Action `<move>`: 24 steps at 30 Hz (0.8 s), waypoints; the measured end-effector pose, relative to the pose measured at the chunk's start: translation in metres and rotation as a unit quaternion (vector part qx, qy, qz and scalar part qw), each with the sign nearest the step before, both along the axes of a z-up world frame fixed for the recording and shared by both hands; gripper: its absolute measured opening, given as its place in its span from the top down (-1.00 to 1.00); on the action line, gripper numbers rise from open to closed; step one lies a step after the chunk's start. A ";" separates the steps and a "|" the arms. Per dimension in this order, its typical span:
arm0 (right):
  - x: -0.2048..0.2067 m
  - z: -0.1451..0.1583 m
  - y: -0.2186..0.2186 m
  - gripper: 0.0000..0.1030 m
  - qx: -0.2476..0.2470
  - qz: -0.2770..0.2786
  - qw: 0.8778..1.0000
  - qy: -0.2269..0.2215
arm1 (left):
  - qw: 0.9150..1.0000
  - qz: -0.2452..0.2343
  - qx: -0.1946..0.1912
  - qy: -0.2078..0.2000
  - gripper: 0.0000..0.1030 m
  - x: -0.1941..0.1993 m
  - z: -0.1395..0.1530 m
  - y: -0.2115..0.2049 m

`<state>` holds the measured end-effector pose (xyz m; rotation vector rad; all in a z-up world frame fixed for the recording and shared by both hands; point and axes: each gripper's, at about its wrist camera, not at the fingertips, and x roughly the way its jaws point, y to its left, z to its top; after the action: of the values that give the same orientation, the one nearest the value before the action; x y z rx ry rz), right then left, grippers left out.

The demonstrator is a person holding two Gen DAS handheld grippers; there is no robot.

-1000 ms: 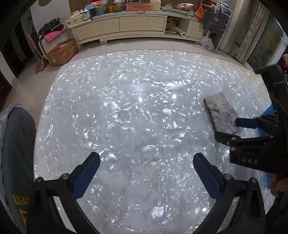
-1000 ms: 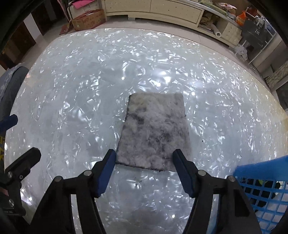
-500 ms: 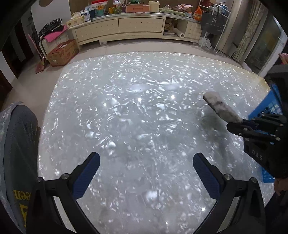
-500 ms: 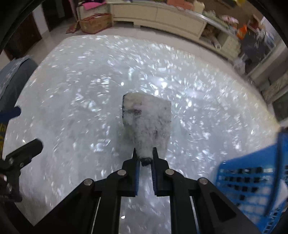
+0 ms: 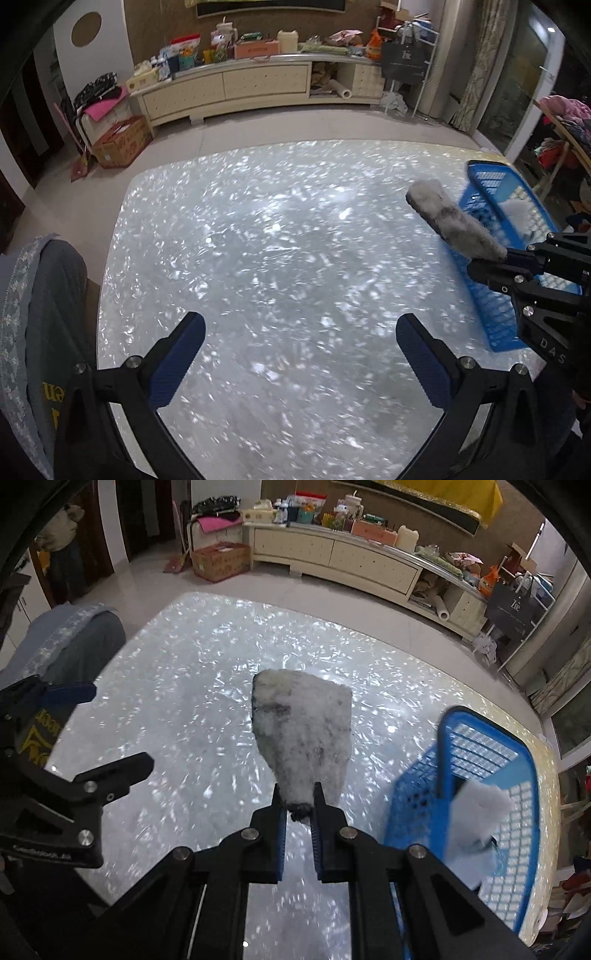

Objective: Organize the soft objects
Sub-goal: 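Carry the grey mat with the right gripper over the basket and release it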

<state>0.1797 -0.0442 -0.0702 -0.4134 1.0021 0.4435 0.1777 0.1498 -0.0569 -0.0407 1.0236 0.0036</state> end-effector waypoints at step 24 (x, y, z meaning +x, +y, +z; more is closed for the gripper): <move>-0.017 0.049 -0.133 0.78 0.016 -0.095 0.994 -0.052 | 0.991 -0.129 -0.012 -0.022 -0.99 0.023 0.057 -0.165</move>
<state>0.1622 -0.1776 -0.0214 -0.3064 0.9234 0.2636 0.2006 -0.0152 0.0005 0.0706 0.9793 -0.2439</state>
